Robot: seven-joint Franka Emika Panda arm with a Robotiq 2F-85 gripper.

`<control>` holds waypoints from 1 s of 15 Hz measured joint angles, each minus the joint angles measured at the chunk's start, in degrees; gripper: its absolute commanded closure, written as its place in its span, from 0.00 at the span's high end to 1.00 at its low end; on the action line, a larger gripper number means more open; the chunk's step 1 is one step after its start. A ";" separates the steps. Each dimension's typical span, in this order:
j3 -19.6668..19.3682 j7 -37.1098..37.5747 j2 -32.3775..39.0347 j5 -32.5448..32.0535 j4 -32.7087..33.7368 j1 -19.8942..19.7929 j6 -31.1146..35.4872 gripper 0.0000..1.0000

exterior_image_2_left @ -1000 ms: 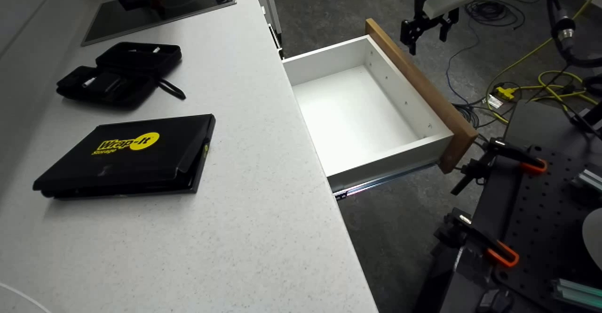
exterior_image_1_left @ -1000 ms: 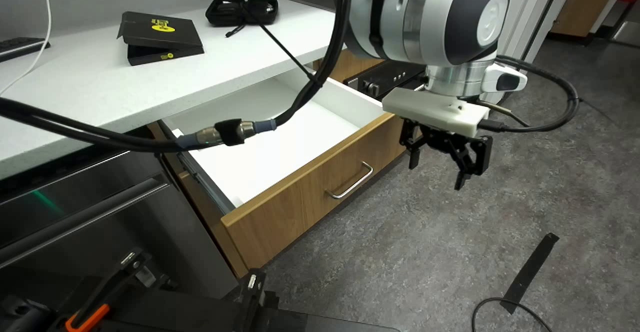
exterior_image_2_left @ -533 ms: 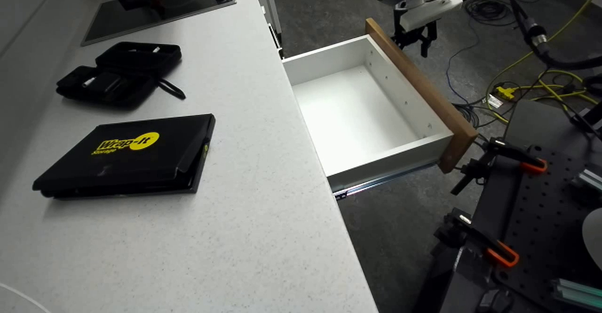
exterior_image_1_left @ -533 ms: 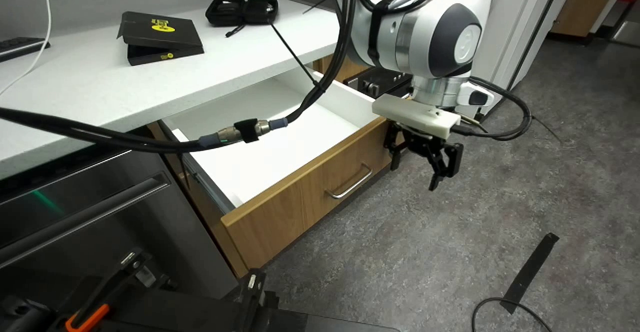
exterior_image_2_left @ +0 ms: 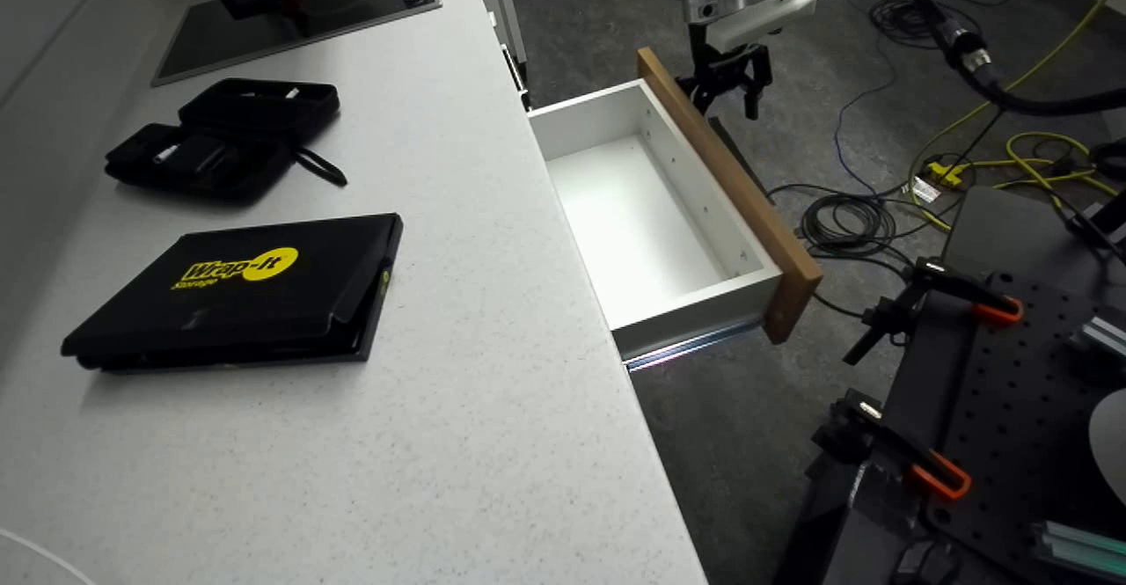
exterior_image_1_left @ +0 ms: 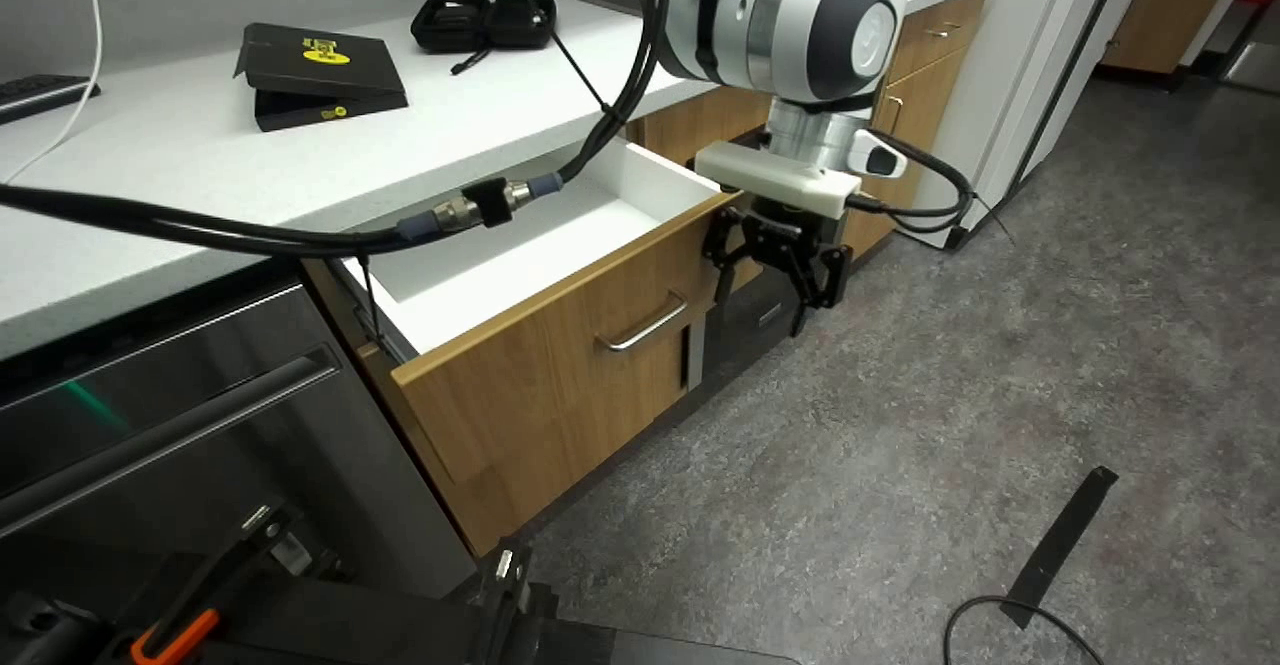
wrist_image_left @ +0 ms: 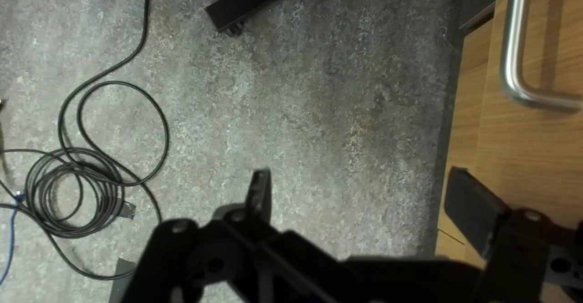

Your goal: Close the open drawer

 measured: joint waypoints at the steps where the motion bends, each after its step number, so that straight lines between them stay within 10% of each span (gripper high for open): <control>1: 0.74 -0.04 0.20 0.00 0.68 0.53 -0.75 1.00; 15: 5.44 0.02 6.21 0.40 10.73 5.67 -8.95 1.00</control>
